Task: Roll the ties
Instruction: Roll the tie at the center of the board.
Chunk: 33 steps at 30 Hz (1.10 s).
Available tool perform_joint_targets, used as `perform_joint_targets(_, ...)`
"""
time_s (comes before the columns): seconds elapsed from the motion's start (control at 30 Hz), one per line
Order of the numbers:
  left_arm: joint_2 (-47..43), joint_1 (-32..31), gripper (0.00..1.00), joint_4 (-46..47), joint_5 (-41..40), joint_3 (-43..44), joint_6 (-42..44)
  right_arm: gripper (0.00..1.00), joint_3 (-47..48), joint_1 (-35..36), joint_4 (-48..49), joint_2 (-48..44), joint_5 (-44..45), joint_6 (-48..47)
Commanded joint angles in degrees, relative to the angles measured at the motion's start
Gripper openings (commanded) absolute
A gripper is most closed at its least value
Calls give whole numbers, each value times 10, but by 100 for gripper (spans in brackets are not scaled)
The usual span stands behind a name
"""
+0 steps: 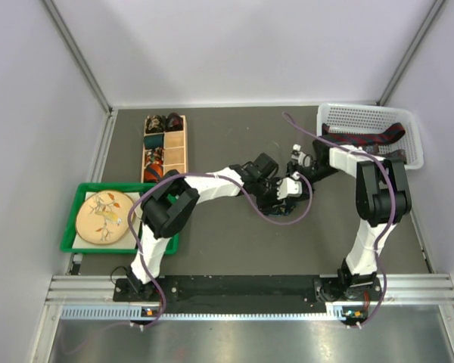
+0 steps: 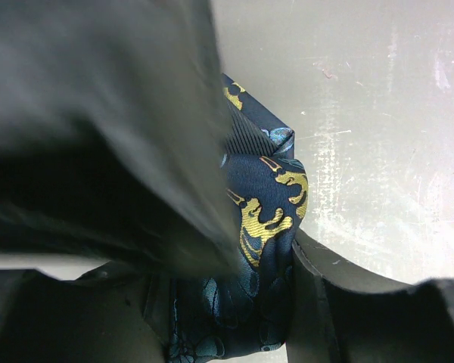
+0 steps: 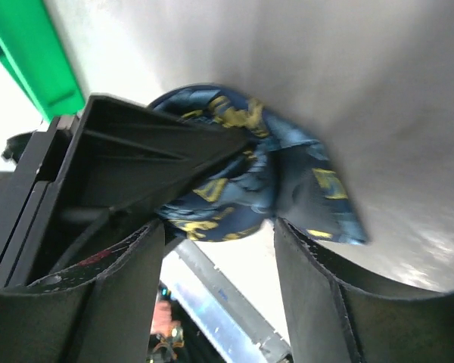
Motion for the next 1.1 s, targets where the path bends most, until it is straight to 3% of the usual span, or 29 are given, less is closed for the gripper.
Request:
perform_joint_targets(0.0, 41, 5, 29, -87, -36, -5, 0, 58, -9, 35, 23, -25, -38, 5)
perform_joint_targets(0.17, 46, 5, 30, -88, -34, 3, -5, 55, 13, 61, 16, 4, 5, 3)
perform_joint_targets(0.23, 45, 5, 32, -89, -35, 5, -5, 46, 20, 64, 14, 13, 20, 1)
perform_joint_targets(0.27, 46, 5, 33, -88, -35, 5, -5, 42, 27, 64, 12, 16, 37, 1)
perform_joint_targets(0.37, 44, 5, 39, -89, -33, 5, -4, 12, 35, 64, -3, 34, 70, -13)
perform_joint_targets(0.43, 41, 6, 43, -84, -31, 1, -4, 0, 35, 64, -6, 42, 80, -17)
perform_joint_targets(0.63, 25, 14, 58, -58, -4, -13, -17, 0, 27, 62, -2, 43, 107, -19)
perform_joint_targets(0.77, -4, 27, 74, -1, 26, -41, -34, 0, 20, 57, 1, 41, 129, -17)
perform_joint_targets(1.07, -53, 41, 76, 99, 111, -96, -47, 0, 25, 47, 2, 45, 169, -7)
